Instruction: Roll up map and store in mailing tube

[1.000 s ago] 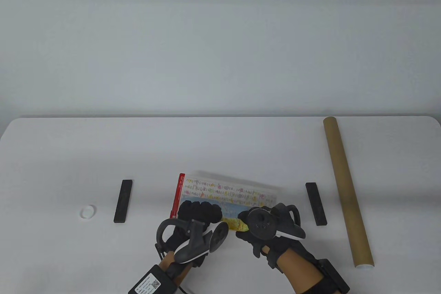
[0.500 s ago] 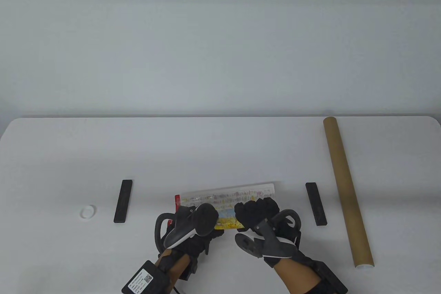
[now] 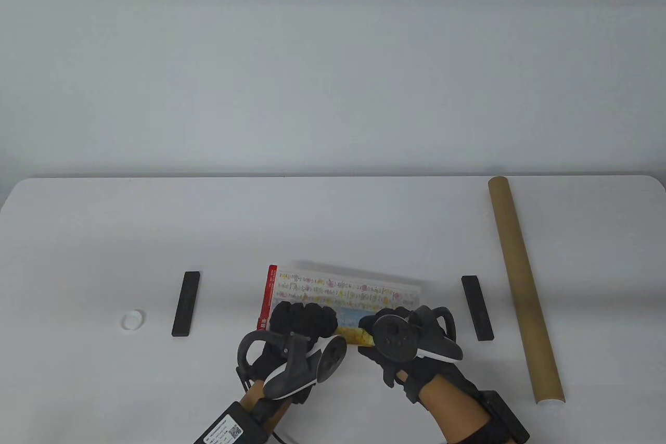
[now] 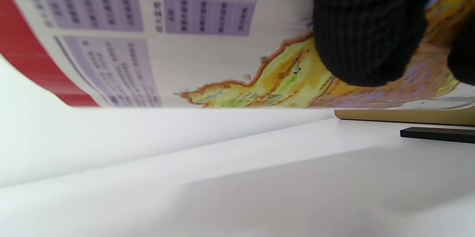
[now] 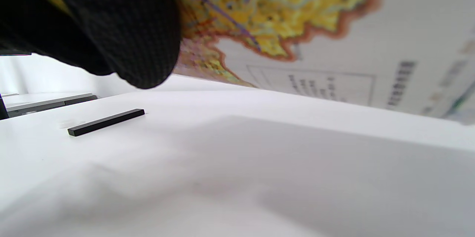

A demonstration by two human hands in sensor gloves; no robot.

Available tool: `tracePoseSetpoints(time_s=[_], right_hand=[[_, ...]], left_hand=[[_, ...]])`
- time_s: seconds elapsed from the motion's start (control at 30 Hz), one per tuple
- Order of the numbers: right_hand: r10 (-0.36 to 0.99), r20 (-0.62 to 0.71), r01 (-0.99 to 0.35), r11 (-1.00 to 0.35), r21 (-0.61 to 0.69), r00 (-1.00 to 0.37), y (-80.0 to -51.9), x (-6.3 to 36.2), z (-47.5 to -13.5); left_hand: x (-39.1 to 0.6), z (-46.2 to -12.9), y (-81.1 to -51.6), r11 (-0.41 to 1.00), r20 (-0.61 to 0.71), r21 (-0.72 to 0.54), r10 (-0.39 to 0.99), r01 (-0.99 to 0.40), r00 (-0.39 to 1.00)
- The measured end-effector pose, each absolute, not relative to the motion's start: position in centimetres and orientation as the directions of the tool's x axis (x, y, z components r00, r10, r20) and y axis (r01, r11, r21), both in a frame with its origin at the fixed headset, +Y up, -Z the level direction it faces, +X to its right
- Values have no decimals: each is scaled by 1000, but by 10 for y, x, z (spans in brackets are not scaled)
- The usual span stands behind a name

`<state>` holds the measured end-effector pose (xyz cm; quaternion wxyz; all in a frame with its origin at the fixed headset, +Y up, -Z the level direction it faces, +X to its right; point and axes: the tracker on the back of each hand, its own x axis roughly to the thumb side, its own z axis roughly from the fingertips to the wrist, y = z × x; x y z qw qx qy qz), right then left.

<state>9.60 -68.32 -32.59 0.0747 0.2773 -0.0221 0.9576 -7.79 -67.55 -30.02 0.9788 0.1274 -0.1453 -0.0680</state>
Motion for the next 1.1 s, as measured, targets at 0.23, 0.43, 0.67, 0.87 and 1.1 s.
tracePoseSetpoints(time_s=[0.23, 0.43, 0.67, 0.87, 1.1], right_hand=[[-80, 537, -48, -974, -220, -840, -676, 89, -312], [-319, 487, 88, -894, -440, -813, -669, 77, -299], [-265, 496, 67, -922, -381, -827, -670, 77, -304], [-79, 514, -39, -976, -214, -854, -670, 87, -314], [63, 532, -124, -989, -79, -844, -673, 94, -320]], left_hand=[[-85, -308, -674, 985, 275, 173, -62, 14, 960], [-96, -318, -676, 991, 276, 38, 110, -125, 955], [-95, -317, -679, 991, 292, 78, 78, -105, 953], [-85, -306, -675, 965, 283, 262, -85, 8, 955], [-80, -301, -673, 943, 281, 326, -162, 65, 946]])
